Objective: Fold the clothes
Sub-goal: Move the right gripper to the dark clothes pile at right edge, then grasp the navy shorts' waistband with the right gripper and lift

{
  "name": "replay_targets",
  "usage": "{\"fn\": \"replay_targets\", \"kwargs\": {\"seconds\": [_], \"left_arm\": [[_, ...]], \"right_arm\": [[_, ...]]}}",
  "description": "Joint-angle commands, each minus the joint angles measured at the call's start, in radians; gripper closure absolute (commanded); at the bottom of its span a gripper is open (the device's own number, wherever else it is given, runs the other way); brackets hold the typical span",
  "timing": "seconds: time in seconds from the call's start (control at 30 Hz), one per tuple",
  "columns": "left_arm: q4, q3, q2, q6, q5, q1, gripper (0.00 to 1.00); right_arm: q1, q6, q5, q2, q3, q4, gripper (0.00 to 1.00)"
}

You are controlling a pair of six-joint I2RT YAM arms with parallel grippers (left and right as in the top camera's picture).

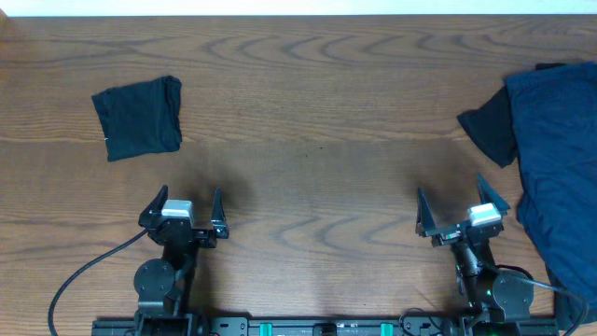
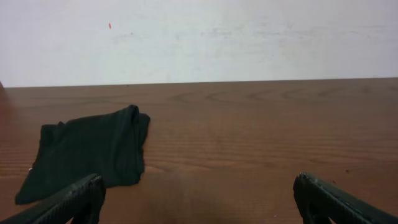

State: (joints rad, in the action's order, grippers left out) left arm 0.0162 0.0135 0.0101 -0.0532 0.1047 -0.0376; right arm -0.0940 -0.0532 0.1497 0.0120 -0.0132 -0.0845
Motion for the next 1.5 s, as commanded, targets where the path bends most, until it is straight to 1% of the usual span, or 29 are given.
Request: {"fn": "replay_targets", "kwargs": {"seconds": [0.0, 0.1, 0.27, 0.4, 0.6, 0.63, 0.83, 0.93, 1.07, 1.13, 1.17, 1.27, 1.3, 1.33, 1.43, 1.47], "left_arm": [[0.043, -0.01, -0.006, -0.01, 0.015, -0.005, 0.02], [0.043, -0.01, -0.006, -0.01, 0.015, -0.005, 0.02], [0.043, -0.01, -0.006, -0.01, 0.015, -0.005, 0.02], [0.043, -0.01, -0.006, -0.01, 0.015, -0.005, 0.02], [0.043, -0.01, -0.006, -0.01, 0.016, -0.005, 0.02], [0.043, -0.01, -0.006, -0.01, 0.015, -0.005, 0.02], [0.043, -0.01, -0.006, -0.01, 0.015, -0.005, 0.02], [0.043, -0.01, -0.006, -0.01, 0.016, -0.005, 0.02], [0.043, -0.01, -0.006, -0.01, 0.016, -0.005, 0.02], [0.043, -0.01, -0.006, -0.01, 0.016, -0.005, 0.02], [0.043, -0.01, -0.006, -0.01, 0.015, -0.005, 0.02], [0.043, -0.01, -0.006, -0.01, 0.016, -0.005, 0.02], [0.043, -0.01, -0.006, -0.01, 0.015, -0.005, 0.02], [0.043, -0.01, -0.006, -0.01, 0.016, -0.005, 0.02], [0.043, -0.01, -0.006, -0.01, 0.016, -0.005, 0.02], [0.043, -0.01, -0.006, -0.01, 0.016, -0.005, 0.02]], "right_arm": [[0.006, 0.061, 0.008, 0.005, -0.071, 0.075, 0.01], [0.006, 0.06, -0.031, 0.059, -0.172, 0.201, 0.01], [0.006, 0.06, -0.129, 0.269, -0.413, 0.32, 0.01], [0.006, 0.056, -0.229, 0.533, -0.664, 0.422, 0.01], [0.025, -0.021, -0.335, 0.98, -1.104, 0.698, 0.01], [0.041, -0.042, -0.357, 1.086, -1.203, 0.755, 0.01], [0.147, -0.119, -0.416, 1.503, -1.584, 0.938, 0.01], [0.179, -0.128, -0.415, 1.632, -1.661, 0.94, 0.01], [0.185, -0.129, -0.423, 1.749, -1.668, 0.915, 0.01], [0.195, -0.127, -0.464, 1.799, -1.667, 0.879, 0.01], [0.203, -0.127, -0.476, 1.826, -1.667, 0.855, 0.06], [0.225, -0.127, -0.493, 1.899, -1.667, 0.781, 0.46], [0.231, -0.127, -0.495, 1.918, -1.667, 0.764, 0.51], [0.239, -0.127, -0.501, 1.944, -1.667, 0.742, 0.51], [0.258, -0.127, -0.538, 2.006, -1.667, 0.697, 0.47], [0.264, -0.127, -0.546, 2.026, -1.667, 0.684, 0.47]]}}
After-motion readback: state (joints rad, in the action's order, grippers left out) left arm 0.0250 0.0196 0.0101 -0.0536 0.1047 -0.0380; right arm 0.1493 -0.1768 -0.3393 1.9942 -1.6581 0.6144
